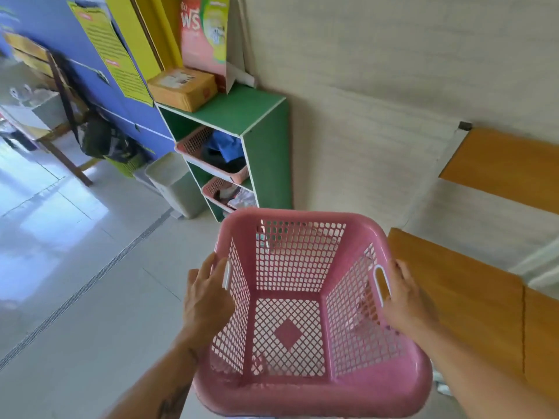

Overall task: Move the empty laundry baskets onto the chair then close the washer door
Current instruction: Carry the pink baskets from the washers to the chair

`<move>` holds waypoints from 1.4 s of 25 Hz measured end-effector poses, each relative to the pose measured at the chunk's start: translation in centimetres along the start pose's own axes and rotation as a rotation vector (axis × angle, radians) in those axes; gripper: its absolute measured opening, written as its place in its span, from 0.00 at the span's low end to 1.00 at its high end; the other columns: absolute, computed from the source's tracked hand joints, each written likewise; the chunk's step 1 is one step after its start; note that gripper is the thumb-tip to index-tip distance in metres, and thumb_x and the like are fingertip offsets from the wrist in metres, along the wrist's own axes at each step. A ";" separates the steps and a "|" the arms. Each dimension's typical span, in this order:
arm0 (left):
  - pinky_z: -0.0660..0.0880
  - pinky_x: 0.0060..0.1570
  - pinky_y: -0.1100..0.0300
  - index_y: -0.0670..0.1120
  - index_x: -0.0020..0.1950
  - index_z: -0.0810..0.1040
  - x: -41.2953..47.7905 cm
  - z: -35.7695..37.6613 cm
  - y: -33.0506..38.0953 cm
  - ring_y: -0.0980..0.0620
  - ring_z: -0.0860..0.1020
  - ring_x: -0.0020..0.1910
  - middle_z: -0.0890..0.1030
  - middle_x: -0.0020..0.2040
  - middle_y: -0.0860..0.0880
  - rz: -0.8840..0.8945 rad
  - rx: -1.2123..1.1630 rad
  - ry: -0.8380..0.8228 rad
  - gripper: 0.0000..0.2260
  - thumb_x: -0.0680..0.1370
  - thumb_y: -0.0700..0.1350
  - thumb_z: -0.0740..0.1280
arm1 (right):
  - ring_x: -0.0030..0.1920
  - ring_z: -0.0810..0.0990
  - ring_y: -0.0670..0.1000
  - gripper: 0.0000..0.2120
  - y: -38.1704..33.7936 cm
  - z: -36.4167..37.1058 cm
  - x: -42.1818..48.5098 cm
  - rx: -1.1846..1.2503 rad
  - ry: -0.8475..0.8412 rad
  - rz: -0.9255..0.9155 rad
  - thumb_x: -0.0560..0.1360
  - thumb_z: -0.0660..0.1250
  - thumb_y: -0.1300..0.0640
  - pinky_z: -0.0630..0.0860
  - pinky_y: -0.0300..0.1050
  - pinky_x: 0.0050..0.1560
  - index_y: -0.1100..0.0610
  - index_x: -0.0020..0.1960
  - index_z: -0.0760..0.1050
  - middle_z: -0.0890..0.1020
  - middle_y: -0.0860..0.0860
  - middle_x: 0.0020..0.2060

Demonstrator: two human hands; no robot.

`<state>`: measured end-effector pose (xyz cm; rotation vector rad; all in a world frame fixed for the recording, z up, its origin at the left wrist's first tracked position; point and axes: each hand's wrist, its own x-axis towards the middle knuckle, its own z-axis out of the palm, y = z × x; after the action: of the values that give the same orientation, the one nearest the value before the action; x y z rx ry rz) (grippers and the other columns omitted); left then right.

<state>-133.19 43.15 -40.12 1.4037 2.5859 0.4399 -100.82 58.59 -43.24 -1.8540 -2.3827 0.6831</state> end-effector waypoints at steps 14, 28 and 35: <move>0.68 0.47 0.53 0.55 0.74 0.61 26.9 25.1 -4.6 0.39 0.68 0.58 0.67 0.70 0.45 0.052 0.001 -0.309 0.40 0.65 0.29 0.58 | 0.47 0.79 0.59 0.46 1.4 17.3 22.3 -0.108 -0.030 0.363 0.60 0.77 0.69 0.80 0.51 0.32 0.56 0.72 0.58 0.67 0.56 0.65; 0.76 0.34 0.59 0.45 0.58 0.78 29.9 20.9 -0.5 0.47 0.78 0.42 0.79 0.49 0.46 -0.148 -0.040 -0.649 0.21 0.66 0.43 0.61 | 0.57 0.77 0.52 0.31 -2.0 12.7 21.0 0.266 -0.230 0.530 0.73 0.68 0.57 0.79 0.44 0.47 0.51 0.74 0.63 0.71 0.48 0.67; 0.68 0.20 0.73 0.46 0.67 0.75 22.7 10.1 9.2 0.62 0.72 0.32 0.79 0.51 0.53 0.078 -0.293 -0.751 0.20 0.76 0.36 0.63 | 0.56 0.80 0.49 0.23 -4.1 0.8 8.6 0.390 -0.020 0.524 0.74 0.67 0.58 0.78 0.46 0.56 0.55 0.68 0.72 0.80 0.51 0.60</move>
<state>-135.46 68.74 -46.71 1.2513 1.7936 0.2229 -107.22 65.65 -44.38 -2.2790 -1.6004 1.1062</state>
